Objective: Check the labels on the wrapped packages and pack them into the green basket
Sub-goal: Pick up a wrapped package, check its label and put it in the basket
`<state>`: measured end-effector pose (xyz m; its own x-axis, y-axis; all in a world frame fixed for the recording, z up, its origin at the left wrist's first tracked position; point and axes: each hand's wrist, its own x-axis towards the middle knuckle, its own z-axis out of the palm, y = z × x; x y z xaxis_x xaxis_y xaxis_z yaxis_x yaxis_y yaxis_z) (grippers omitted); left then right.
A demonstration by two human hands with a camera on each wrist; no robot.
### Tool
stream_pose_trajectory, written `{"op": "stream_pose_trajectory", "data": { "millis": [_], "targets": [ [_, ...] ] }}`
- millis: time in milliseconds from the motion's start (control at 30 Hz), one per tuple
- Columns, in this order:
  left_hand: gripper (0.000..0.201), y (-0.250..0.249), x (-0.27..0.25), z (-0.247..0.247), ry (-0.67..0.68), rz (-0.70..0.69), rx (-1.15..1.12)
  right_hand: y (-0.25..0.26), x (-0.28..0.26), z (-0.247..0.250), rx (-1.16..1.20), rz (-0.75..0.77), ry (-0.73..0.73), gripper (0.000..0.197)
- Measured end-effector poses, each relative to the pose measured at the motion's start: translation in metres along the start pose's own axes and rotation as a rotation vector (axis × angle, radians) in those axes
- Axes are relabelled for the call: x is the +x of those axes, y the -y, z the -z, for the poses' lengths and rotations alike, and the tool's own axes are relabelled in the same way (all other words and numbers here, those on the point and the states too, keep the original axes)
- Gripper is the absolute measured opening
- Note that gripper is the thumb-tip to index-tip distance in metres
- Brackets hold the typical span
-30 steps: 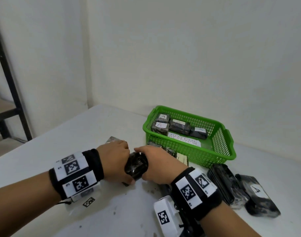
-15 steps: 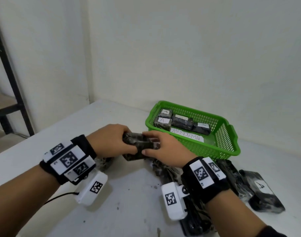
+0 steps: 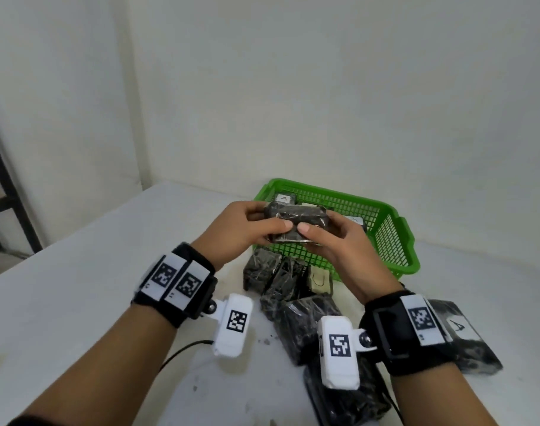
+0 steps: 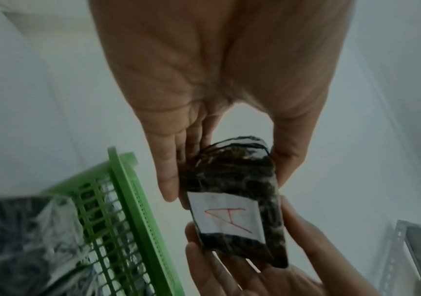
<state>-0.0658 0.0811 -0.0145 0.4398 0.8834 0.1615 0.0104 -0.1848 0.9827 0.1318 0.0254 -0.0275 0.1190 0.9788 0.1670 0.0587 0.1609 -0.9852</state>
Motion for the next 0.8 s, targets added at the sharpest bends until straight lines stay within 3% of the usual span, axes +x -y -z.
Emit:
{"op": "stream_pose_trajectory", "data": {
  "millis": [67, 267, 400, 500, 600, 800],
  "targets": [
    [0.043, 0.003, 0.005, -0.014, 0.022, 0.003, -0.016, -0.002, -0.006, 0.012, 0.027, -0.006, -0.025, 0.060],
    [0.047, 0.012, 0.015, -0.049, 0.066, 0.009, -0.115, -0.012, -0.019, 0.039, 0.072, 0.013, -0.149, 0.035],
    [0.047, 0.018, 0.019, -0.062, 0.033, 0.000, -0.101, -0.014, -0.023, 0.051, 0.095, -0.020, -0.146, 0.046],
    [0.053, 0.022, 0.018, -0.068, 0.085, 0.027, -0.162, -0.017, -0.029, 0.058, 0.150, -0.045, -0.118, 0.058],
    [0.053, 0.027, 0.016, -0.073, 0.164, 0.071, -0.215, -0.023, -0.034, 0.063, 0.154, -0.029, -0.154, 0.056],
    [0.044, 0.029, 0.013, -0.072, 0.122, 0.048, -0.174, -0.023, -0.037, 0.056, 0.156, -0.042, -0.152, 0.048]
  ]
}}
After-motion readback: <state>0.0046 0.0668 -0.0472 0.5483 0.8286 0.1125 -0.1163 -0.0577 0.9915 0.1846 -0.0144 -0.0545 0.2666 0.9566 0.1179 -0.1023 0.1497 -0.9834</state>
